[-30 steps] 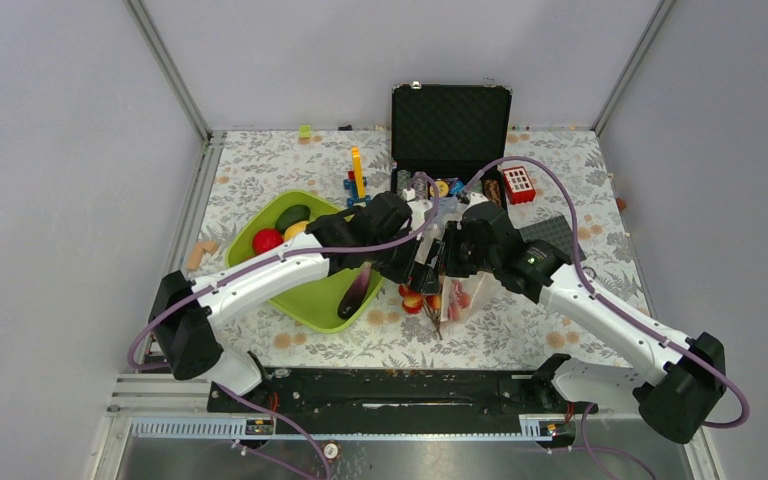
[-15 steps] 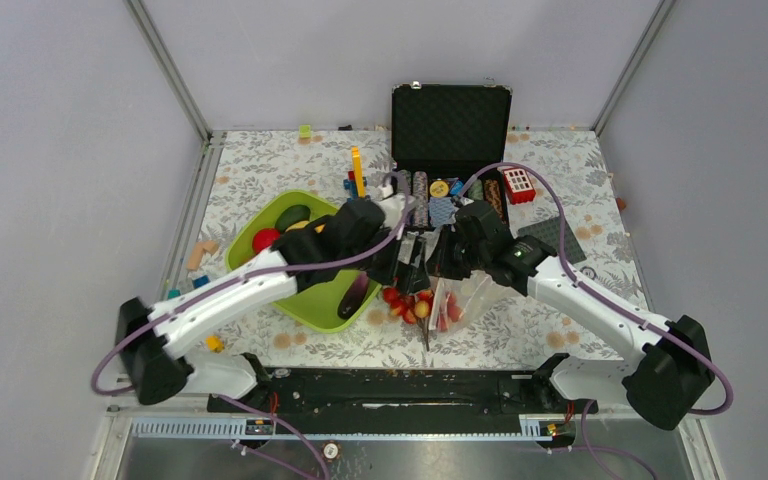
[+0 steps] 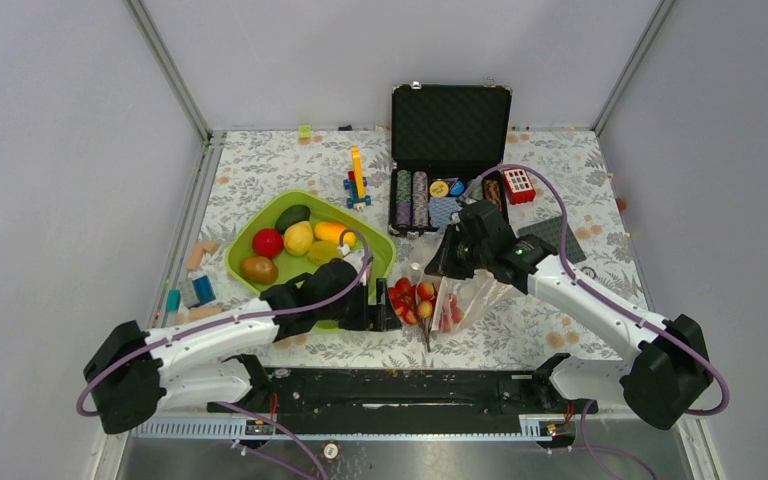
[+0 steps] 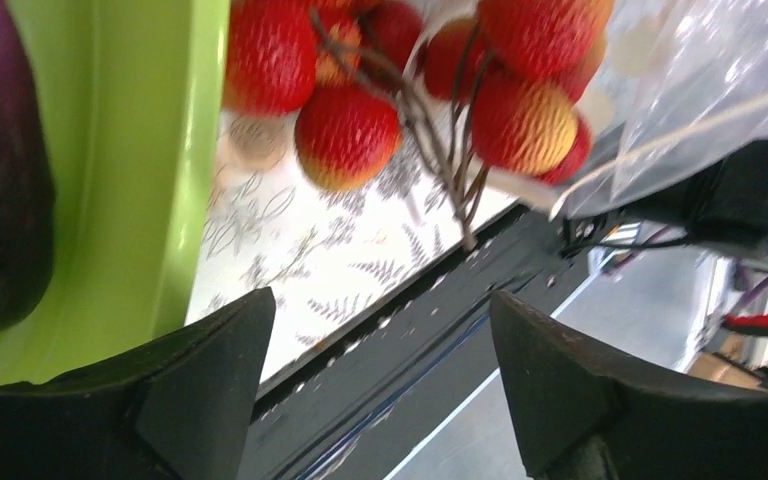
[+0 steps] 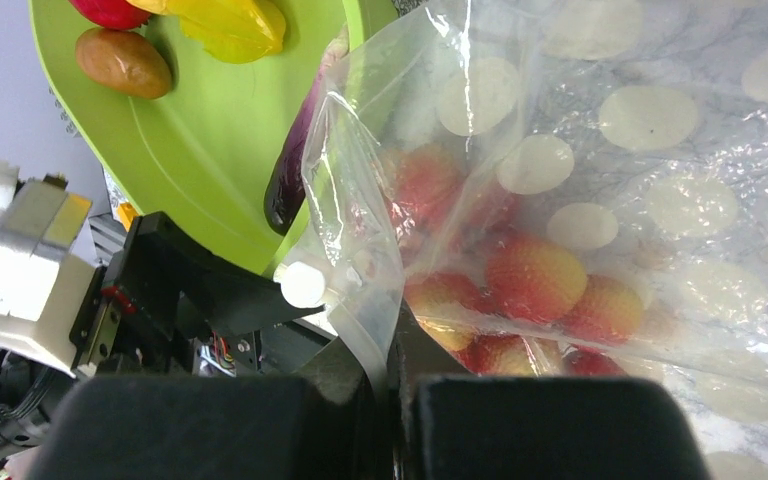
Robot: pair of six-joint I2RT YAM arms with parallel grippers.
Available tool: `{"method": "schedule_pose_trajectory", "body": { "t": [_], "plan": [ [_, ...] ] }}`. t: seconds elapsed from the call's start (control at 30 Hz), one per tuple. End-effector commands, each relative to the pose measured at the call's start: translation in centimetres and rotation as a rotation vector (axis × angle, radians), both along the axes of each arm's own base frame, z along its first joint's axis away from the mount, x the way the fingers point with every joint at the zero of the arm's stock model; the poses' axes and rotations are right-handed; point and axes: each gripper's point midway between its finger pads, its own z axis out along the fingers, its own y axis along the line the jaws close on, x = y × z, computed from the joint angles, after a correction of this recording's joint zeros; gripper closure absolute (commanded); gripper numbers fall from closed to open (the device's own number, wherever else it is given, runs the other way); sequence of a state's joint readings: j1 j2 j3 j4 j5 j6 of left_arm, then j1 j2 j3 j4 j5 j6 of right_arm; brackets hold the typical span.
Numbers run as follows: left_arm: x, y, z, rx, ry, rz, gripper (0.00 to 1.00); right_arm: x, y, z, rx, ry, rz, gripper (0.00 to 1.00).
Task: Place the food in the zip-top bag and seal the zipper
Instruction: Place the fake fruit in the zipper food storage bag.
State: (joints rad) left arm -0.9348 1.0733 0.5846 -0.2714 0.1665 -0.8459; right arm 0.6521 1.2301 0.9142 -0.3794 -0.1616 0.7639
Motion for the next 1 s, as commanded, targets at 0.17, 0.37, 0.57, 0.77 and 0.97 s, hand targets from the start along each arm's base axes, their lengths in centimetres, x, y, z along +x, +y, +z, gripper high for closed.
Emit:
{"method": "schedule_pose_trajectory", "body": {
  "t": [0.17, 0.37, 0.57, 0.77, 0.97],
  "plan": [
    [4.3, -5.6, 2.4, -0.177, -0.026, 0.109, 0.34, -0.4, 0.2, 1.4, 0.066, -0.006, -0.001, 1.0],
    [4.4, -5.1, -0.7, -0.051, -0.013, 0.089, 0.4, -0.3, 0.0, 1.6, 0.068, -0.015, -0.008, 1.0],
    [5.4, -5.5, -2.2, -0.002, -0.011, 0.115, 0.48, -0.6, 0.0, 1.8, 0.079, -0.014, -0.003, 1.0],
    [5.7, -6.0, -2.7, 0.003, -0.002, 0.12, 0.59, -0.8, -0.2, 1.9, 0.083, -0.018, -0.006, 1.0],
    [7.3, -5.9, -2.0, 0.072, -0.065, 0.123, 0.58, -1.1, -0.2, 1.7, 0.087, -0.009, 0.002, 1.0]
  ]
}}
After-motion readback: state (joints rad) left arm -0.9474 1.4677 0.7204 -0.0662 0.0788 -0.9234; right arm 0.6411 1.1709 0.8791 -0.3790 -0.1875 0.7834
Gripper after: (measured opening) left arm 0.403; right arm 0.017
